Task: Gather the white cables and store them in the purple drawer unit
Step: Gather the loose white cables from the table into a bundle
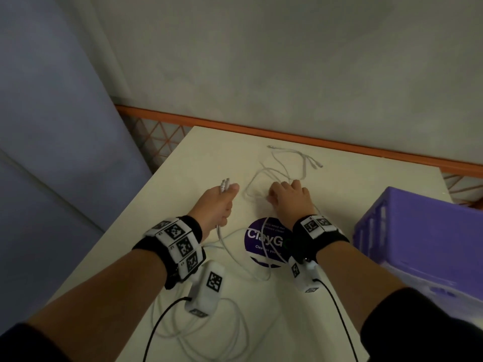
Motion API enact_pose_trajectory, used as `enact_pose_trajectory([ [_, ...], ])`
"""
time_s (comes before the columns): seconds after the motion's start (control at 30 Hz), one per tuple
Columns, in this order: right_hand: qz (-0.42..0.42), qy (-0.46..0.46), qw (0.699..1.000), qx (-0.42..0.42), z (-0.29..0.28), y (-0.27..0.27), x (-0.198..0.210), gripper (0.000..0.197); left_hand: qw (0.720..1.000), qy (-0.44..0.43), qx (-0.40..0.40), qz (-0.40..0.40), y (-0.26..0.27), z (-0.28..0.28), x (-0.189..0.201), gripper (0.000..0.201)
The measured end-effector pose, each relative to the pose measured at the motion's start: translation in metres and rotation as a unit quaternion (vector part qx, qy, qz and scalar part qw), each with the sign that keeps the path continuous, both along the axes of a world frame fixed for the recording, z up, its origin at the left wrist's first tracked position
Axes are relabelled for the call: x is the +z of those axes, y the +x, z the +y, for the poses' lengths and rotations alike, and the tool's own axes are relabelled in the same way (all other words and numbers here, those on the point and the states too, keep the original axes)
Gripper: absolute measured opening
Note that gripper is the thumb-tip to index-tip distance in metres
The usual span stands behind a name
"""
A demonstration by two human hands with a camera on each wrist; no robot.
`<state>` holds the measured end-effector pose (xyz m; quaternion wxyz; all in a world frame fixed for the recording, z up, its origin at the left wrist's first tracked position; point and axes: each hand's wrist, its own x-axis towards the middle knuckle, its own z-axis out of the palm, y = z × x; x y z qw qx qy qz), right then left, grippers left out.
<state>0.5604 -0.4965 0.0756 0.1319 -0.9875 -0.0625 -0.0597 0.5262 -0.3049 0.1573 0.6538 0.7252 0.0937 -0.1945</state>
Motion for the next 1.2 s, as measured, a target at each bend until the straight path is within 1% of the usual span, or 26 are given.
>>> enact_pose_trajectory([
  [0.07,-0.067,0.039,0.997,-0.003,0.006,-0.014,0.013,0.024,1.0,0.017,-0.006,0.014,-0.006,-0.001,0.003,0.021],
  [0.1,-0.088,0.062,0.994,0.0,0.01,-0.022,0.022,0.023,1.0,0.015,-0.006,0.021,-0.01,-0.001,0.007,0.02],
  [0.13,-0.101,0.085,0.991,0.006,0.014,-0.029,0.032,0.022,1.0,0.012,-0.007,0.026,-0.013,-0.001,0.01,0.024],
  [0.2,-0.113,0.129,0.985,0.025,0.022,-0.045,0.052,0.021,1.0,0.0,0.003,0.027,-0.019,-0.001,0.019,0.034],
  [0.27,-0.118,0.168,0.978,0.048,0.029,-0.065,0.071,0.018,0.999,-0.021,0.013,0.023,-0.023,0.0,0.03,0.038],
  [0.37,-0.098,0.2,0.973,0.068,0.035,-0.095,0.091,0.016,0.993,-0.112,0.022,0.028,-0.03,0.002,0.051,0.037],
  [0.43,-0.083,0.198,0.975,0.063,0.037,-0.114,0.101,0.02,0.986,-0.162,0.03,0.024,-0.035,0.004,0.066,0.033],
  [0.53,-0.076,0.21,0.974,0.045,0.039,-0.147,0.114,0.018,0.981,-0.188,0.04,0.013,-0.045,0.005,0.088,0.029],
  [0.63,-0.067,0.172,0.982,0.04,0.04,-0.186,0.116,0.011,0.968,-0.239,0.07,0.011,-0.053,0.013,0.109,0.026],
  [0.7,-0.047,0.156,0.986,0.035,0.038,-0.211,0.112,0.014,0.962,-0.266,0.068,0.01,-0.059,0.022,0.122,0.025],
  [0.73,-0.037,0.153,0.987,0.027,0.038,-0.225,0.113,0.016,0.963,-0.263,0.056,0.006,-0.067,0.027,0.129,0.025],
  [0.8,-0.01,0.134,0.991,0.016,0.032,-0.236,0.116,0.017,0.97,-0.239,0.036,-0.002,-0.076,0.027,0.131,0.023],
  [0.87,0.028,0.07,0.997,0.004,0.032,-0.246,0.127,0.017,0.978,-0.209,0.004,-0.008,-0.092,0.028,0.132,0.019],
  [0.9,0.045,0.06,0.997,-0.003,0.035,-0.248,0.135,0.021,0.981,-0.195,-0.02,-0.01,-0.1,0.027,0.133,0.016],
  [0.93,0.055,0.083,0.995,-0.008,0.04,-0.25,0.146,0.027,0.982,-0.182,-0.048,-0.014,-0.108,0.027,0.134,0.014],
  [0.97,0.059,0.131,0.99,-0.011,0.046,-0.251,0.159,0.033,0.982,-0.169,-0.08,-0.019,-0.116,0.026,0.136,0.013],
  [1.0,0.059,0.19,0.98,-0.011,0.053,-0.251,0.171,0.034,0.981,-0.159,-0.11,-0.027,-0.125,0.024,0.138,0.013],
  [1.07,0.064,0.293,0.954,-0.005,0.07,-0.25,0.193,0.025,0.977,-0.146,-0.15,-0.045,-0.139,0.022,0.143,0.014],
  [1.13,0.046,0.35,0.936,-0.012,0.079,-0.25,0.202,0.014,0.975,-0.159,-0.143,-0.058,-0.146,0.023,0.15,0.017],
  [1.17,0.032,0.356,0.934,-0.016,0.078,-0.253,0.202,0.014,0.975,-0.176,-0.121,-0.062,-0.146,0.024,0.153,0.02],
  [1.2,0.022,0.342,0.939,-0.016,0.074,-0.256,0.198,0.014,0.974,-0.198,-0.091,-0.062,-0.144,0.026,0.156,0.023],
])
